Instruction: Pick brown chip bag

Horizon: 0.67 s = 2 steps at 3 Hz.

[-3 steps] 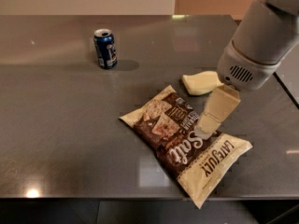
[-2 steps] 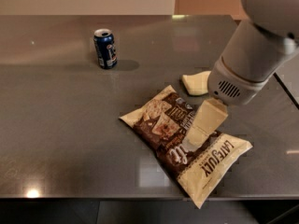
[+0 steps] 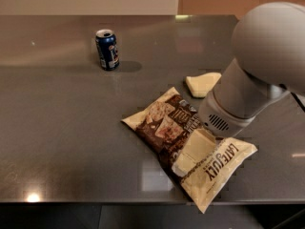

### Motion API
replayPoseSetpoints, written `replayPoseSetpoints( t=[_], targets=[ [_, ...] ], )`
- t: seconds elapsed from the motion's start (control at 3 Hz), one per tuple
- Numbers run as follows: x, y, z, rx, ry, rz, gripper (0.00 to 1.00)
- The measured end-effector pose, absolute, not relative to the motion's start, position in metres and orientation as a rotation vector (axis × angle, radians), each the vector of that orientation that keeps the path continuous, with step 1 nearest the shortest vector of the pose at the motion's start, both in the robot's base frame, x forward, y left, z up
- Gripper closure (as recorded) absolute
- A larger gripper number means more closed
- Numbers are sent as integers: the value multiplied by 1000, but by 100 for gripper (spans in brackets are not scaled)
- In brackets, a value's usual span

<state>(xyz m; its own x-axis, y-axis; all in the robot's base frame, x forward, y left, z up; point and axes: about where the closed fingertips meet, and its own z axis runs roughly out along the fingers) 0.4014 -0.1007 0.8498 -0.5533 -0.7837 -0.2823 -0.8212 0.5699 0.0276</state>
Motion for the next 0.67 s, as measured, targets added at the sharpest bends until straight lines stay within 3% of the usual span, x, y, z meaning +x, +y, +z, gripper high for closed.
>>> replayPoseSetpoints(
  t=[0.33, 0.67],
  targets=[
    [402, -98, 843, -1321, 2523, 200, 18],
    [405, -99, 841, -1301, 2498, 172, 42]
  ],
)
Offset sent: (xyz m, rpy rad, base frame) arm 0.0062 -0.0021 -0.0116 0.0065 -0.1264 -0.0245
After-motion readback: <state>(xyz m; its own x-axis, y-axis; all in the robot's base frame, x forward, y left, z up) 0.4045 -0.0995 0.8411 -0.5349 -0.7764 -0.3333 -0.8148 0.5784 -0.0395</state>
